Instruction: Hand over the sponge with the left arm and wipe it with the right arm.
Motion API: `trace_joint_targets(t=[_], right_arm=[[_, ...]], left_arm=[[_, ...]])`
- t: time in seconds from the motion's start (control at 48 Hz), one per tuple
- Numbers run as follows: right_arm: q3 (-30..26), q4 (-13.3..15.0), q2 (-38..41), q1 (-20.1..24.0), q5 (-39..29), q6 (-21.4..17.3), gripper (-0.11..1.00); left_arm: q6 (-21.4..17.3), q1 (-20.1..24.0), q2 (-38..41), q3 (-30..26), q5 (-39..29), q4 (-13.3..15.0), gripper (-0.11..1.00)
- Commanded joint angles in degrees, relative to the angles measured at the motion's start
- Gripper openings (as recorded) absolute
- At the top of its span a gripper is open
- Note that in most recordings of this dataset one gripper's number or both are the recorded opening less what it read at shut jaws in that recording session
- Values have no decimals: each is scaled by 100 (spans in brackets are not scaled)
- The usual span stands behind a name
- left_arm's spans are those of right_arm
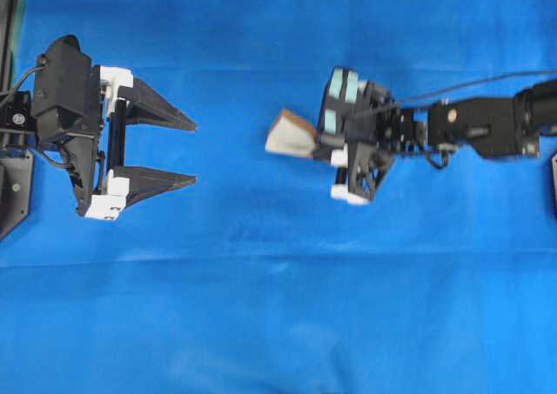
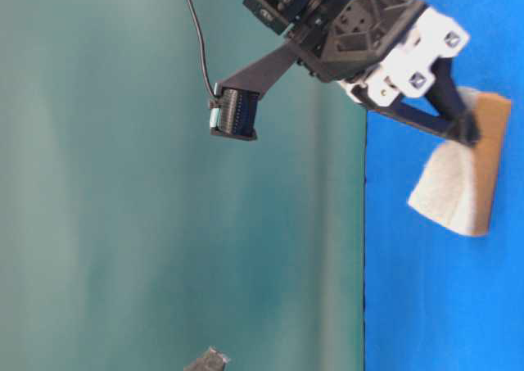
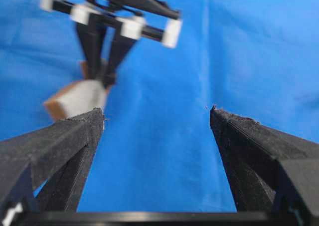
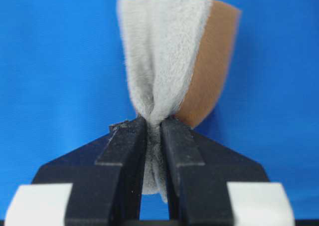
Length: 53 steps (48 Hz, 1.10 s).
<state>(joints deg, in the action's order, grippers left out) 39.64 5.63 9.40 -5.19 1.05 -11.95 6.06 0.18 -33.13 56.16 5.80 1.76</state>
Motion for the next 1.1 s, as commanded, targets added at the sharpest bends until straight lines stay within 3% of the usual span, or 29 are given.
trace_joint_targets(t=[0.0, 0.25, 0.542, 0.708, 1.084], right_arm=[[-53, -202, -53, 536, -44, -18, 17], [-272, -615, -53, 1397, -378, -18, 17], [-439, -589, -53, 1547, -554, 9, 17], [-378, -519, -53, 1283, -563, 53, 17], [-62, -35, -79, -18, -387, 62, 17]], left_arm=[[0, -9, -18, -62, 88, -9, 83], [0, -9, -18, -62, 105, -9, 83], [0, -9, -18, -62, 105, -9, 83], [0, -9, -9, -62, 105, -9, 83], [0, -9, -9, -62, 105, -9, 83]])
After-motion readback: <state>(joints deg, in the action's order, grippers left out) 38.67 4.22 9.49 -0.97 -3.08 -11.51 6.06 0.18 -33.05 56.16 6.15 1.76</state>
